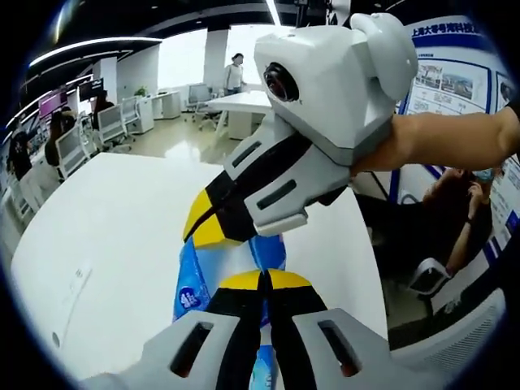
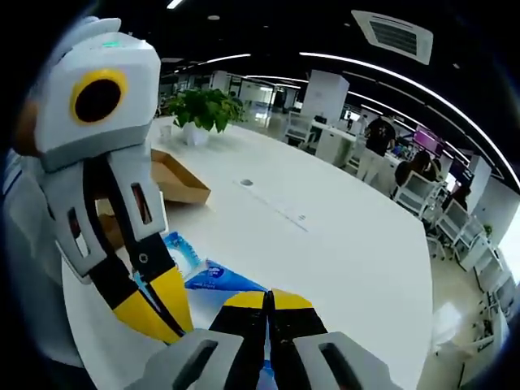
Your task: Operate the shoe box by opening the lid, removing the specified soft item, and placing it in the target area until the item is outside and the box remains undamaged.
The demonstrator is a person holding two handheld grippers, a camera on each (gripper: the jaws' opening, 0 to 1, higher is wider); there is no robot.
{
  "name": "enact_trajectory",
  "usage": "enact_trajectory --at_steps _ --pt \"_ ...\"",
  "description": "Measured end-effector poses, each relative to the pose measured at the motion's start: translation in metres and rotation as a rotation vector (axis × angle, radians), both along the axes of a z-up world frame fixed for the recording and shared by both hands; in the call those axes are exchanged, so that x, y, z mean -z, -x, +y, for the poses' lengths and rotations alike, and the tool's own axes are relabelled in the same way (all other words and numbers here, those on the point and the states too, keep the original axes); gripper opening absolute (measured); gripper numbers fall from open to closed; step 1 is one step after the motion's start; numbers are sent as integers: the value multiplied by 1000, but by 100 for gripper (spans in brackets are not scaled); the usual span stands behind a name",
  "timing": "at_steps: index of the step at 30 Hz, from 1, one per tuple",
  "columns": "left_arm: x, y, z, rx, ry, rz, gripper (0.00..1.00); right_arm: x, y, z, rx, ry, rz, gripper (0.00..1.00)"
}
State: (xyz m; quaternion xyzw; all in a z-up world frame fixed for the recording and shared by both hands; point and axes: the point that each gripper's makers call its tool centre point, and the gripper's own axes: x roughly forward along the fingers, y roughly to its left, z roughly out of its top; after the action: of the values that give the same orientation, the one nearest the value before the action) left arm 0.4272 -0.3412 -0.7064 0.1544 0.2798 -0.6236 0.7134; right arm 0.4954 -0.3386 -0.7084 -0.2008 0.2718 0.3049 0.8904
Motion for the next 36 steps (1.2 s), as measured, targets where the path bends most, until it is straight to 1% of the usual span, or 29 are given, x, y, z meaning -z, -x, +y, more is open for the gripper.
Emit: enact_trajectory --at_steps 3,5,7,11,14,18,24,31,36 --pt "2 1 -10 11 0 3 0 4 -2 -6 1 7 3 0" --pt "5 1 -13 24 -14 2 0 6 -3 -10 3 10 4 0" --pt "7 0 -16 39 -32 -12 0 9 -4 -15 10 8 7 0" --pt "12 0 -25 45 -23 11 0 16 -5 -24 27 -1 11 0" --pt "22 1 -26 59 -53 3 0 24 -5 -29 37 -2 22 0" --pt "33 0 -27 66 -78 15 0 38 -2 -35 54 -7 41 0" --pt "47 2 -31 80 -95 24 0 51 -1 -43 72 -14 61 0" --pt "61 -4 -39 75 -98 50 0 64 0 -50 90 -18 81 0" --pt "72 -2 -38 78 -117 54 0 74 2 -53 97 -18 99 0"
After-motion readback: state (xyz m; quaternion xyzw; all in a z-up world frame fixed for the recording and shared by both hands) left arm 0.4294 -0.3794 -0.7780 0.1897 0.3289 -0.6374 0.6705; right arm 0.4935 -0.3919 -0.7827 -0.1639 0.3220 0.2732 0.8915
